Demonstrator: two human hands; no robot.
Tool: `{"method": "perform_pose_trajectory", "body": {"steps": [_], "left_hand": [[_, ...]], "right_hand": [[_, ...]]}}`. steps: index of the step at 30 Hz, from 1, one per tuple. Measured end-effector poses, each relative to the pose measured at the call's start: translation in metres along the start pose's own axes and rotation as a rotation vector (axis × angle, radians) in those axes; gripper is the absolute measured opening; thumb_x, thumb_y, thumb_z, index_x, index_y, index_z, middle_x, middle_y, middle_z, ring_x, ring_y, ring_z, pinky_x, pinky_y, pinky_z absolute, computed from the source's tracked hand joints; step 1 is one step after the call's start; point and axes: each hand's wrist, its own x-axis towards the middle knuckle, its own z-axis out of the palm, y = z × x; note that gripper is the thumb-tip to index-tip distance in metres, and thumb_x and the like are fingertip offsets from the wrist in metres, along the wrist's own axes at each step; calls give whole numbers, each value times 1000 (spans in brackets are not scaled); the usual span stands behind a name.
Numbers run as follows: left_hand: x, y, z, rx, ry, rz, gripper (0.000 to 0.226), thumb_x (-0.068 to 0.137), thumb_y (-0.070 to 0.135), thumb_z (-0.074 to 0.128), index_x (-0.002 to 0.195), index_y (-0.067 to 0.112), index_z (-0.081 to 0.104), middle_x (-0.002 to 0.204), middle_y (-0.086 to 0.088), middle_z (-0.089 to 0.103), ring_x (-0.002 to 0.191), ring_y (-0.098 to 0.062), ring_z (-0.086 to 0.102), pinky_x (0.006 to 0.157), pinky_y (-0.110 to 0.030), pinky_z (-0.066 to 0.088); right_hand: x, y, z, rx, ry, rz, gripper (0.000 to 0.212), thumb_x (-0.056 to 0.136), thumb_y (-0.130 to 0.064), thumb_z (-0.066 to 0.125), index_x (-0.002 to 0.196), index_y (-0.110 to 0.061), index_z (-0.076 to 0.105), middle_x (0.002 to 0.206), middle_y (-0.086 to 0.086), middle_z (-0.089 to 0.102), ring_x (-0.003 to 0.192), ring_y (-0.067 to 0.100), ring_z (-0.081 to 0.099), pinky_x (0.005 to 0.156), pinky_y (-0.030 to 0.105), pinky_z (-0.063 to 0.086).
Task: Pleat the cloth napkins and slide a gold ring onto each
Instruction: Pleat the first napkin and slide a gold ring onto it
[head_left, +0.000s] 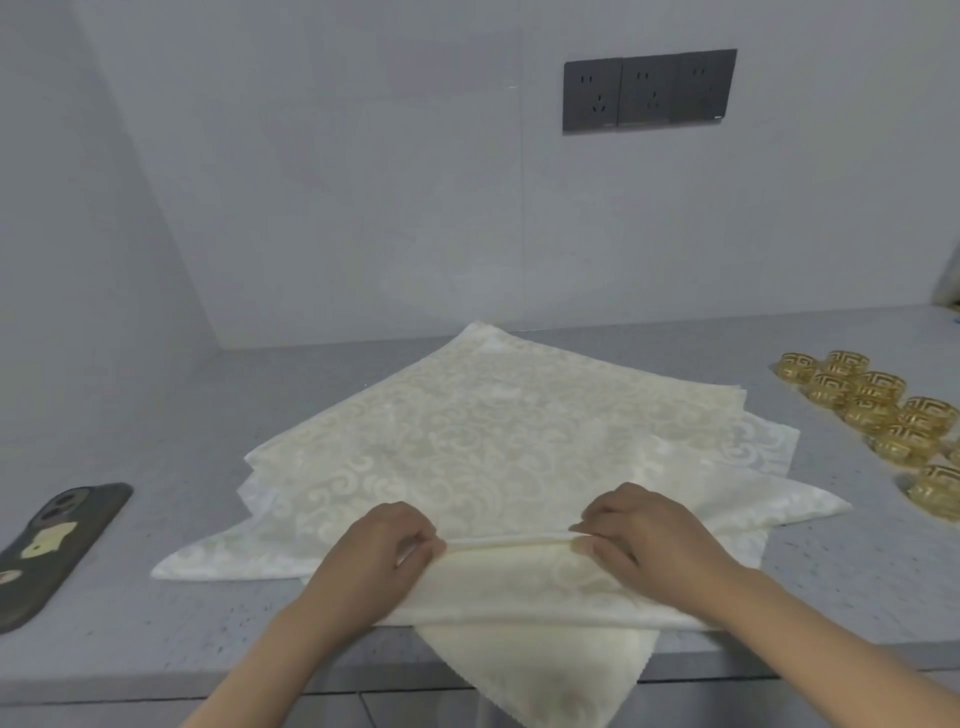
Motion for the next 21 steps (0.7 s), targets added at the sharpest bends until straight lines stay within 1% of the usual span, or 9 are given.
{"method": "perform_pose_trajectory", "body": {"steps": [2, 4, 8, 10, 12, 15, 17, 19, 21], "left_hand": [[0, 2, 0, 10, -8, -3, 20, 92, 40, 54, 84, 25, 65, 92, 18, 60, 93, 3, 51, 85, -16, 41], [2, 3, -1, 18, -15, -12, 27, 92, 45, 51, 82, 24, 66, 88, 16, 61, 90, 1, 51, 83, -17, 41], [13, 7, -1, 37, -12, -45, 38, 94, 47, 47, 67, 22, 59, 76, 8, 57, 79, -6, 51, 74, -24, 43], [23, 10, 0, 42, 2, -43, 42, 94, 47, 47, 60, 23, 50, 71, 6, 54, 74, -9, 51, 69, -26, 43], [37, 12, 1, 59, -1, -37, 39, 94, 44, 48, 58, 28, 46, 75, 7, 54, 76, -8, 51, 73, -26, 43], [67, 8, 6, 69, -22, -66, 23, 94, 40, 48, 76, 32, 60, 95, 10, 58, 94, -8, 54, 89, -30, 43], [90, 0, 8, 110, -32, -100, 20, 94, 38, 47, 95, 28, 65, 109, 10, 56, 106, -11, 53, 95, -32, 41], [115, -11, 10, 181, -49, -154, 25, 96, 36, 46, 113, 25, 60, 123, 7, 51, 116, -16, 49, 99, -33, 37], [137, -22, 13, 244, -53, -227, 33, 97, 36, 44, 125, 21, 53, 132, 1, 45, 121, -19, 45, 99, -32, 34]], "right_hand": [[-1, 0, -2, 77, -35, 50, 44, 90, -60, 36, 108, -37, 69, 104, -22, 61, 102, 2, 49, 78, 11, 36], [0, 1, -3, 152, -41, 112, 32, 91, -57, 46, 98, -38, 71, 97, -23, 60, 98, -1, 47, 80, 12, 38], [10, 2, -1, 208, -20, 199, 36, 87, -57, 51, 74, -27, 67, 80, -14, 61, 86, -1, 49, 72, 14, 39], [19, 1, -2, 204, -30, 218, 36, 87, -57, 54, 71, -26, 64, 78, -10, 61, 81, 1, 51, 71, 17, 42], [29, 2, -3, 201, -30, 229, 32, 87, -54, 56, 72, -27, 64, 77, -10, 59, 80, 1, 51, 70, 18, 42], [51, 9, 1, 158, -2, 245, 24, 89, -49, 55, 83, -30, 69, 82, -10, 59, 85, 4, 50, 74, 20, 42], [70, 19, 7, 96, -13, 255, 26, 91, -48, 51, 101, -32, 68, 97, -12, 60, 99, 10, 49, 84, 24, 41], [91, 32, 16, 17, -33, 279, 31, 93, -46, 48, 116, -30, 63, 113, -9, 59, 108, 15, 47, 93, 27, 37], [111, 44, 23, -9, -23, 316, 34, 94, -42, 48, 122, -29, 60, 121, -5, 57, 114, 18, 46, 97, 28, 34]]}}
